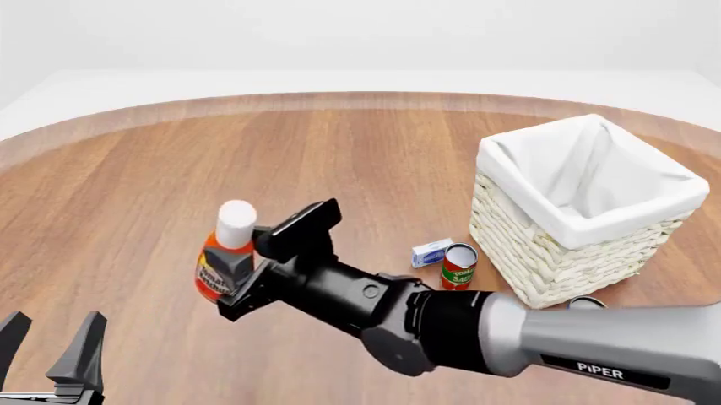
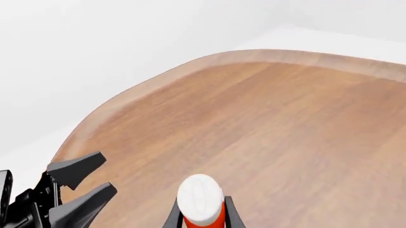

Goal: Pick up the ketchup, and put it in the basket.

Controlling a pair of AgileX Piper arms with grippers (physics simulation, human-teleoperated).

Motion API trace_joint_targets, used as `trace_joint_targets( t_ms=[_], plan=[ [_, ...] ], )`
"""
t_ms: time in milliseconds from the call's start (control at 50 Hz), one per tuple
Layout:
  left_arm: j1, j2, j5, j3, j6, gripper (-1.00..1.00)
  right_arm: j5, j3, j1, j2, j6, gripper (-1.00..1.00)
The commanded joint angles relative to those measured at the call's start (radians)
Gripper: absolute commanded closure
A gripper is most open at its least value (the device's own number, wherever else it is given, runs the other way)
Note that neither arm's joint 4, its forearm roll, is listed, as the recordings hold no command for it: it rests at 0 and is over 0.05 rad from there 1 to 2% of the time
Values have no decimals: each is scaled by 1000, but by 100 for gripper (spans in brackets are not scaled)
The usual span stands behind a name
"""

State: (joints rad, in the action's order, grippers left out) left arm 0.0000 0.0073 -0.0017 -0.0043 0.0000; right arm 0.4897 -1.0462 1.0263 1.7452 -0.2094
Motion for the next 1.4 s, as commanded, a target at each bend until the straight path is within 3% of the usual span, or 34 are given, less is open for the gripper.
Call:
trace_joint_targets(
  t_ms=[20,540,940,1400],
  plan=[
    [0,0,0,0,0,-100,30,9,-50,-31,-11,100],
    [0,0,0,0,0,-100,100,47,-194,-85,16,100],
    [0,0,0,0,0,-100,148,86,-284,-148,-17,100],
    [0,0,0,0,0,-100,211,146,-478,-218,-69,100]
  ],
)
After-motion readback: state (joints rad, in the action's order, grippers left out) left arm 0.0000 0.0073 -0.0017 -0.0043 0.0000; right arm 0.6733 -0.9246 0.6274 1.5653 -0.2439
